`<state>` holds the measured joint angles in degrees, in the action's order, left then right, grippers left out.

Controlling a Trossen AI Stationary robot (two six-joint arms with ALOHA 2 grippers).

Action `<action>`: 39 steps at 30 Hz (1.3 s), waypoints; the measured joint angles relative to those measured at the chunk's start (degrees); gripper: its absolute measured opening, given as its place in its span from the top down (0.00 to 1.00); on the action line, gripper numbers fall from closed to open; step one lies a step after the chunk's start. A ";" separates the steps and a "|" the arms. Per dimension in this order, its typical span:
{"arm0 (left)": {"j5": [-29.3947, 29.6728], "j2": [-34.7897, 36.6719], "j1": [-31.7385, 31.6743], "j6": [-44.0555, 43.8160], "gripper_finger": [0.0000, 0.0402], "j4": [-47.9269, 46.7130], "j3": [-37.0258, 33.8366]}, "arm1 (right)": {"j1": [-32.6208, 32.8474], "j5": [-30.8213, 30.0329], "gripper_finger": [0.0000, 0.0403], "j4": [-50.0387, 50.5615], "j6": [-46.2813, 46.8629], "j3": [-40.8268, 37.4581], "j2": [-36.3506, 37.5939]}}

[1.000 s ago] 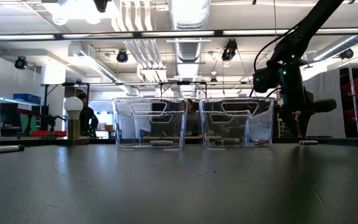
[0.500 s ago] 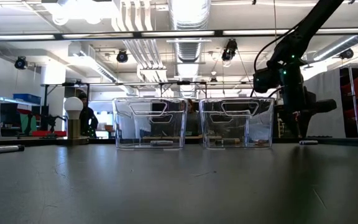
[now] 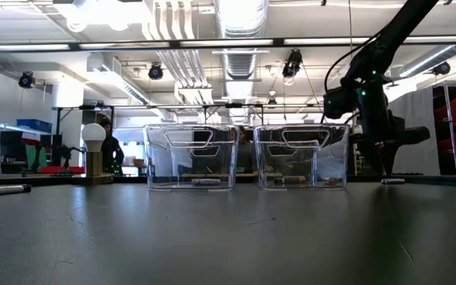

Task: Sort batteries
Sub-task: Put the white battery into the left transparent bin

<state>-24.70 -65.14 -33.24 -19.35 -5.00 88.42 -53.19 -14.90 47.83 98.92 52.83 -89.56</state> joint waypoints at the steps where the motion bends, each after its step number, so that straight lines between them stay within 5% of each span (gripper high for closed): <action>1: 0.09 -0.02 0.12 0.01 0.42 -0.38 0.00 | 0.00 -0.02 0.79 0.02 0.46 -0.29 0.00; 39: 0.15 -0.04 0.25 2.62 0.42 -0.74 -0.59 | 0.04 2.23 0.77 -1.87 2.03 -3.14 1.98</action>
<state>-24.55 -65.19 -32.99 -16.73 -5.74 87.83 -53.15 -12.67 45.97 100.95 49.69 -87.57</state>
